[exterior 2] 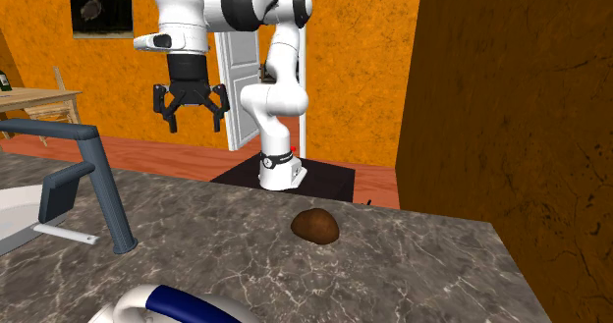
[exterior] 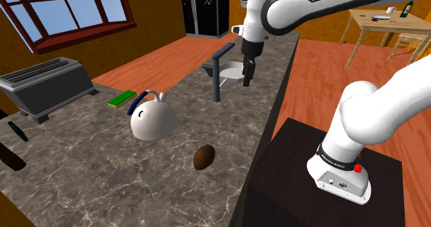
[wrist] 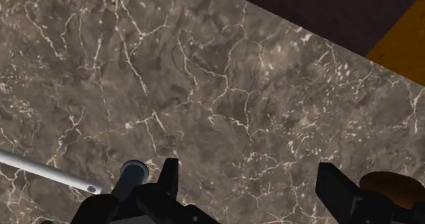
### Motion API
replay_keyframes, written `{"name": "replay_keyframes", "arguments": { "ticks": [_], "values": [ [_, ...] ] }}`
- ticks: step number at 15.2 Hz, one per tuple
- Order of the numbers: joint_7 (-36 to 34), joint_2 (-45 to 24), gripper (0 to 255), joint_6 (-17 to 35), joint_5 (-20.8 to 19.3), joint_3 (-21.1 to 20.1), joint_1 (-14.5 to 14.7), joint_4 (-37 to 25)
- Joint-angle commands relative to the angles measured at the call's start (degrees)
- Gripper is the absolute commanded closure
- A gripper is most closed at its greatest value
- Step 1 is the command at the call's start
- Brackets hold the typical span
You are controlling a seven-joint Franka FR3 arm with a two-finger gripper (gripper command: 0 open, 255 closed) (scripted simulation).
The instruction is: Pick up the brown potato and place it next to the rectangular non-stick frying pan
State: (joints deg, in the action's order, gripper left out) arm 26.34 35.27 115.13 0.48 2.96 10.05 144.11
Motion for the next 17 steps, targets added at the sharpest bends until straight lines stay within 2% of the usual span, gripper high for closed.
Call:
{"name": "replay_keyframes", "arguments": {
  "ticks": [1,9,17],
  "values": [
    [3.61,-2.97,0,2.74,1.45,0.22,2.52,-0.42],
    [19.0,-13.2,0,12.28,8.11,0.8,12.16,-0.7],
    [35.8,-22.05,0,18.91,16.38,-0.06,21.32,-1.69]
  ]
}}
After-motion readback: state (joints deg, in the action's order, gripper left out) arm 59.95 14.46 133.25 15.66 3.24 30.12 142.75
